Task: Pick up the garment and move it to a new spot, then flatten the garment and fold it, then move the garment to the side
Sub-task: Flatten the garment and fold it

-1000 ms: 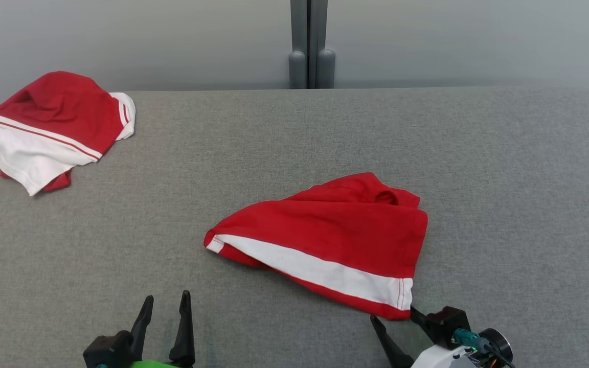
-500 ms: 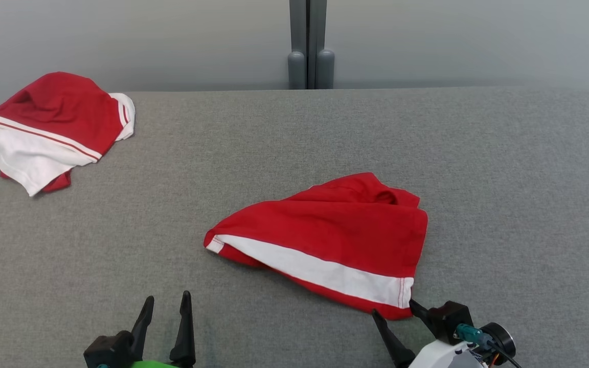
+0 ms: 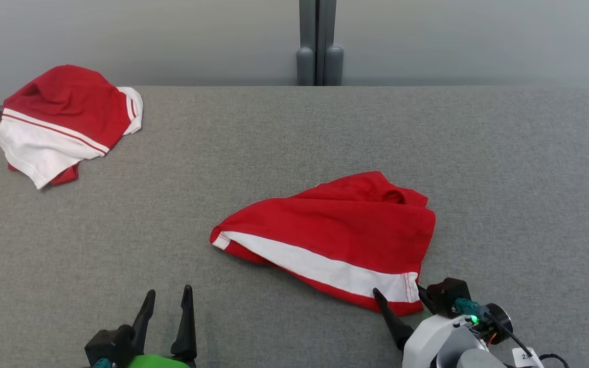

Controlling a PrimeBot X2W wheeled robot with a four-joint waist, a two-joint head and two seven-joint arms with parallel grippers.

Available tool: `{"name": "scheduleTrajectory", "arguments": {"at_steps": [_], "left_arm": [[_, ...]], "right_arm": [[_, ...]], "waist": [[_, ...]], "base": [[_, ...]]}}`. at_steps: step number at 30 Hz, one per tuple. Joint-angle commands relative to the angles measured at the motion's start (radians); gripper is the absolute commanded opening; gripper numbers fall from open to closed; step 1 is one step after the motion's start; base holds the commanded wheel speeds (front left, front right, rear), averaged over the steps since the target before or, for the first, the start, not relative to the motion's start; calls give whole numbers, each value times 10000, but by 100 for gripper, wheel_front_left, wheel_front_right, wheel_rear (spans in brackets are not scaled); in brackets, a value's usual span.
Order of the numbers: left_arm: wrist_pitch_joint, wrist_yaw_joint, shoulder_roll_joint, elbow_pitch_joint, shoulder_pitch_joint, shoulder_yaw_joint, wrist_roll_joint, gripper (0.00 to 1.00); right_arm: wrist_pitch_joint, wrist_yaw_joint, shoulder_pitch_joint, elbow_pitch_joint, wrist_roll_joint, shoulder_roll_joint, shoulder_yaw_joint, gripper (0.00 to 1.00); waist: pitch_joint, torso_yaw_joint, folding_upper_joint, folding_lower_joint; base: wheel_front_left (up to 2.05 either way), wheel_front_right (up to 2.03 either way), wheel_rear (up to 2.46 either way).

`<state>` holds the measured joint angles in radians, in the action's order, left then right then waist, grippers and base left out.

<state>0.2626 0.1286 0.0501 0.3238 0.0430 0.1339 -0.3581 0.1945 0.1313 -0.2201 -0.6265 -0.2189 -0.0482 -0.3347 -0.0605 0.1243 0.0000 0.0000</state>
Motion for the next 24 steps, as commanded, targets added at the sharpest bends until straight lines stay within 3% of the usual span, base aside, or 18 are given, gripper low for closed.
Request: {"name": "scheduleTrajectory", "arguments": {"at_steps": [1,3,5,8,9,10,17,24], "left_arm": [[33,33,6,-37,-135,5,65,100],[33,33,8,-55,-120,-4,69,100],[33,33,8,-75,-108,-17,69,100],[33,33,8,-89,-104,25,73,100],[33,33,6,-77,-129,73,84,100],[33,33,6,-53,-179,130,71,100],[33,33,86,353,-751,719,-786,100],[-248,33,383,1733,-1830,1807,-2984,100]], "right_arm": [[110,-12,-153,-145,-130,-43,1,100],[172,-12,-237,-330,-258,-43,31,100],[205,-11,-315,-517,-345,-43,22,46],[307,-11,-425,-729,-509,-43,39,23],[327,-11,-440,-773,-548,-43,18,5],[354,-11,-456,-844,-584,-42,-30,0],[529,-12,-679,-929,-738,-42,89,0],[623,-11,-833,-1041,-408,-46,488,0]], "waist": [[4,45,0,0],[11,68,0,0],[13,75,0,0],[7,42,0,0],[3,25,0,0],[-4,-1,0,0],[-68,-162,0,0],[-75,-349,0,0]], "base": [[0,0,0],[0,0,0],[0,0,0],[0,0,0],[0,0,0],[0,0,0],[0,0,0],[0,0,0]]}}
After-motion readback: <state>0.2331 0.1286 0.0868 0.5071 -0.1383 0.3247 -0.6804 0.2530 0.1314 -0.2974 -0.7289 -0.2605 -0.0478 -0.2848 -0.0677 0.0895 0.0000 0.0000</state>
